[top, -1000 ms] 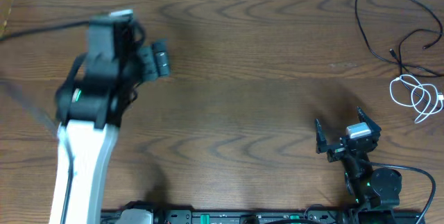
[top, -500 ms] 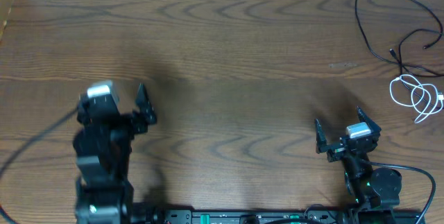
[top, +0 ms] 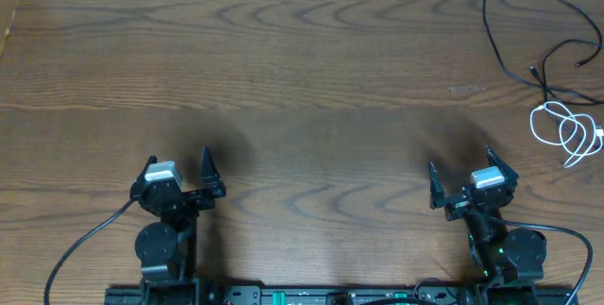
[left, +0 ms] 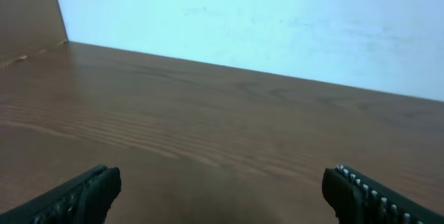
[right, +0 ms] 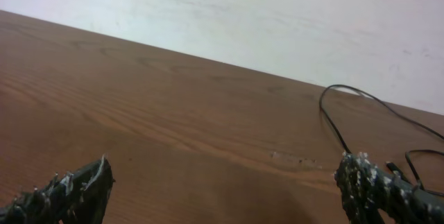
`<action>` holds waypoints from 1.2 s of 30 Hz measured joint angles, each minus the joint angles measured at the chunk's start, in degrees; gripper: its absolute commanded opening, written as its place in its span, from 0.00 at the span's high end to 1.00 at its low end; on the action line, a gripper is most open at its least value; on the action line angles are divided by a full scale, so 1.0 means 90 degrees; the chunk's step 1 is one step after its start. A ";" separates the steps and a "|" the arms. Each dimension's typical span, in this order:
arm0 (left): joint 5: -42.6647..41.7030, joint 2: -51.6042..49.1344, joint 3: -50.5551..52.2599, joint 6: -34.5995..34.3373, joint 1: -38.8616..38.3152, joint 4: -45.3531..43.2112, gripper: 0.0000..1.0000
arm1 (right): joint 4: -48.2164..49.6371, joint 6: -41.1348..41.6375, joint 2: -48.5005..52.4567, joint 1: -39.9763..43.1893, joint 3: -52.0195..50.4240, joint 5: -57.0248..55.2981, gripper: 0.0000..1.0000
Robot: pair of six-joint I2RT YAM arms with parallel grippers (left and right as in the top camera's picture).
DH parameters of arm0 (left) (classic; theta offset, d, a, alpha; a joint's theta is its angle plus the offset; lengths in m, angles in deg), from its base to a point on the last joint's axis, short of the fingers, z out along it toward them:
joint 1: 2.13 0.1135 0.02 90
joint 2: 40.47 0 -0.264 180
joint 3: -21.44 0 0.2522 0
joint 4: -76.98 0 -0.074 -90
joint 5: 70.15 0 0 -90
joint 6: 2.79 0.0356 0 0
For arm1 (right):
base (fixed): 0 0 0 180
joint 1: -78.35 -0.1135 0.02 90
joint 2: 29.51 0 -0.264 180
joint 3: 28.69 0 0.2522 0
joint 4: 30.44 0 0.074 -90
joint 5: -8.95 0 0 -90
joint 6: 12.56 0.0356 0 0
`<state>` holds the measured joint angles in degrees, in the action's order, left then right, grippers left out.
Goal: Untangle cables
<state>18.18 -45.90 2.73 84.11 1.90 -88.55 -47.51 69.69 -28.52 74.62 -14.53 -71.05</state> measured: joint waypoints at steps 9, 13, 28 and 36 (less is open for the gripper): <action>-0.0032 0.0488 0.0440 0.0619 0.0000 0.0056 0.02 | 0.0002 0.0000 0.0000 0.0000 0.0000 0.0000 0.01; -0.0070 0.0529 0.0427 0.0782 0.0000 0.0104 0.02 | 0.0002 0.0000 0.0000 0.0000 0.0000 0.0000 0.01; -0.0092 0.0534 0.0425 0.0848 0.0000 0.0107 0.02 | 0.0002 0.0000 0.0000 0.0000 0.0000 0.0000 0.01; -0.0092 0.0534 0.0425 0.0848 0.0000 0.0107 0.02 | 0.0002 0.0000 0.0000 0.0000 0.0000 0.0000 0.01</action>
<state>17.35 -41.10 6.55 91.74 1.90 -87.59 -47.49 69.69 -28.52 74.62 -14.53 -71.05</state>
